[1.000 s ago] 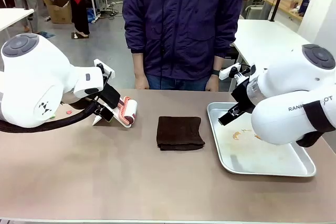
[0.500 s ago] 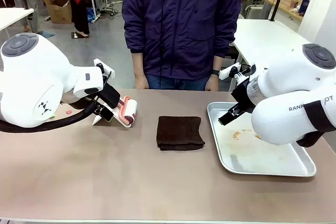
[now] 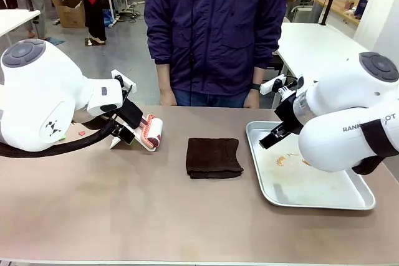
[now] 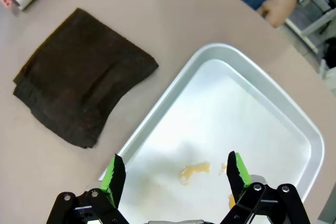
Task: Clean the surface of the table.
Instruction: Hold the Lint Roller with your left hand and the towel with your right hand.
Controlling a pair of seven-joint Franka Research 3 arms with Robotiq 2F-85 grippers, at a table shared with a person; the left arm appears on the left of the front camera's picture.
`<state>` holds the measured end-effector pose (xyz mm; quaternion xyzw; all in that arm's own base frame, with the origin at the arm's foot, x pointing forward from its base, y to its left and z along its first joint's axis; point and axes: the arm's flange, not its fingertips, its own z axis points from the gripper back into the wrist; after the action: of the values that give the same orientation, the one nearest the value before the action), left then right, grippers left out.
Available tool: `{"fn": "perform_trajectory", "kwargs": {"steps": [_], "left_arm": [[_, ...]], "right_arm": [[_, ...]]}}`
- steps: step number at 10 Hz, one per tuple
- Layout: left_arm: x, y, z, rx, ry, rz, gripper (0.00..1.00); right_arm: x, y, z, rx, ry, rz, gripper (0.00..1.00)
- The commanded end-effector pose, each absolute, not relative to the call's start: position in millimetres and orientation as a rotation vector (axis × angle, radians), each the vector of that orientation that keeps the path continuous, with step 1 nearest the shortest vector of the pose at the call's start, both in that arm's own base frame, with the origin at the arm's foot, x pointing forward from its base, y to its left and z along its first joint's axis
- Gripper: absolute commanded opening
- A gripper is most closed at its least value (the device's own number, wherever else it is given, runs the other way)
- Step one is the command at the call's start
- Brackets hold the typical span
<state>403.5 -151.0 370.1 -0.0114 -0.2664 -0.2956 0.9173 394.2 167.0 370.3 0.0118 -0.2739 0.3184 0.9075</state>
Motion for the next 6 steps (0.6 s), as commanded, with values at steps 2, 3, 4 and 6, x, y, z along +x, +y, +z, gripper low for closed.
{"fn": "perform_trajectory", "kwargs": {"steps": [2,3,4,6], "left_arm": [[403.4,-151.1,370.1,-0.023,-0.548,-0.609,1.00],[403.4,-151.1,370.1,-0.023,-0.548,-0.609,1.00],[403.4,-151.1,370.1,-0.023,-0.548,-0.609,1.00],[403.4,-151.1,370.1,-0.023,-0.548,-0.609,1.00]], "right_arm": [[394.3,167.0,370.5,0.025,-0.566,0.657,1.00],[394.3,167.0,370.5,0.025,-0.566,0.657,1.00],[394.3,167.0,370.5,0.025,-0.566,0.657,1.00],[394.3,167.0,370.5,0.025,-0.566,0.657,1.00]]}}
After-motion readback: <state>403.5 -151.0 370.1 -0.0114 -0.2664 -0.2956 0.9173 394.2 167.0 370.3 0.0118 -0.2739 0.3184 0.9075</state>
